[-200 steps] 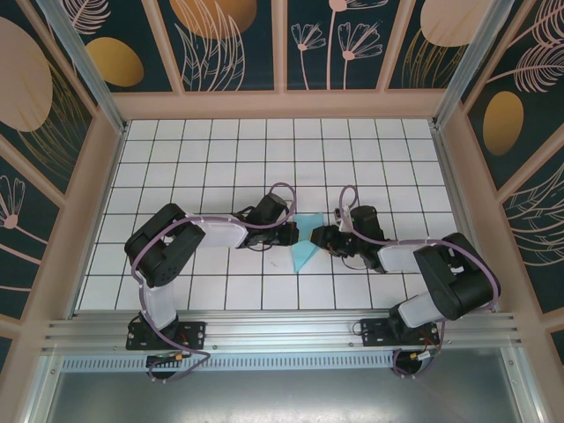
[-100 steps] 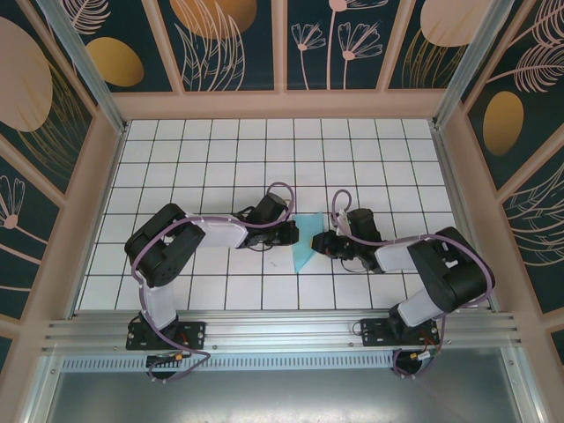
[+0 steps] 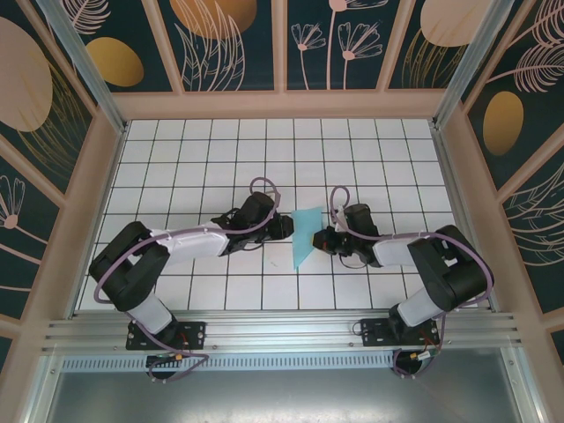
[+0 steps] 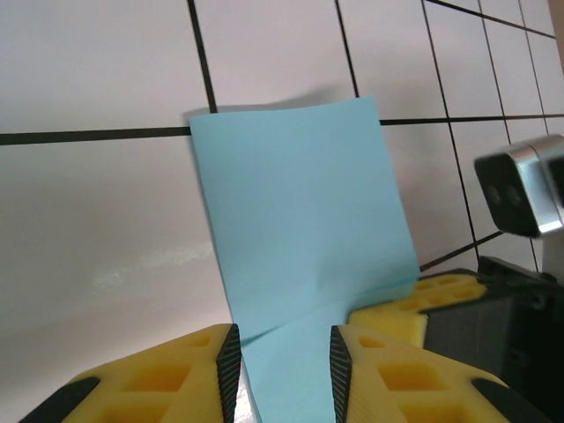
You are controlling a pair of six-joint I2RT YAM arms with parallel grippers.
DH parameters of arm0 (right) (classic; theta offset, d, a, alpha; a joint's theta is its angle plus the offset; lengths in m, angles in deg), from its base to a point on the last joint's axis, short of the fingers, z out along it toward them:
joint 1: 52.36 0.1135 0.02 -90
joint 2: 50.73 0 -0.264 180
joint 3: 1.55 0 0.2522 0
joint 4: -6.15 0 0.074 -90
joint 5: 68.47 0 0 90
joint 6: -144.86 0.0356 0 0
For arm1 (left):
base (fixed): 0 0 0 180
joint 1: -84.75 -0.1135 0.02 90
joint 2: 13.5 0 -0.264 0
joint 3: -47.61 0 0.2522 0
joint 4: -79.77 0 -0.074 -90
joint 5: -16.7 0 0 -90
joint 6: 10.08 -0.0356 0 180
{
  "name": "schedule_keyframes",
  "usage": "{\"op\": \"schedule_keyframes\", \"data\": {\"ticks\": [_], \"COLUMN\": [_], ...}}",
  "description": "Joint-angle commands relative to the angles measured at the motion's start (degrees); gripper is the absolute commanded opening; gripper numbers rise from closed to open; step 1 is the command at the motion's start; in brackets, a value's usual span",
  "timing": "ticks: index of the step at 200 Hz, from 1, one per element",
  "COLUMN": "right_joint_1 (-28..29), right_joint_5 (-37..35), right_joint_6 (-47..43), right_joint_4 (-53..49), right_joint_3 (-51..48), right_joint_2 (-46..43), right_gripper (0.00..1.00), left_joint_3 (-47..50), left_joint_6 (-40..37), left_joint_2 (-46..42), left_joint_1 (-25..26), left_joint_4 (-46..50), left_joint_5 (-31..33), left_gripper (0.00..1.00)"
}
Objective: Fold a paper plane with a square sheet of paper (pick it up from the middle)
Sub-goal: Fourth fold the wing at the center of the table.
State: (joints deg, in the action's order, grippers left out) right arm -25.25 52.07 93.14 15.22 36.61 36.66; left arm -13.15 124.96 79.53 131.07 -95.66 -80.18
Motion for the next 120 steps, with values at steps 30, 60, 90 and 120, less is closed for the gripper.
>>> {"op": "schedule_keyframes", "data": {"ticks": [30, 60, 90, 120], "right_joint_1": [2.71, 3.73, 3.91, 3.87], "right_joint_5": [-2.95, -3.92, -3.73, -3.58], "right_joint_6": [9.24, 12.98, 14.53, 15.24], "right_joint_4": [-5.40, -6.00, -6.27, -6.39], "right_joint_3": [4.21, 5.20, 5.78, 5.98], "right_joint_2": [0.23, -0.17, 0.40, 0.19], "right_gripper": [0.02, 0.02, 0.02, 0.02], "left_joint_3": [-0.24, 0.26, -1.96, -3.44], "left_joint_6": [-8.16, -10.37, -13.22, -14.74], "left_joint_2": [-0.06, 1.09, 3.71, 6.35], "left_joint_1": [10.64, 13.77, 15.77, 16.49], "left_joint_4": [3.77, 4.62, 7.93, 8.80], "left_joint_5": [9.17, 14.26, 19.00, 21.06], "left_gripper": [0.40, 0.42, 0.42, 0.41]}}
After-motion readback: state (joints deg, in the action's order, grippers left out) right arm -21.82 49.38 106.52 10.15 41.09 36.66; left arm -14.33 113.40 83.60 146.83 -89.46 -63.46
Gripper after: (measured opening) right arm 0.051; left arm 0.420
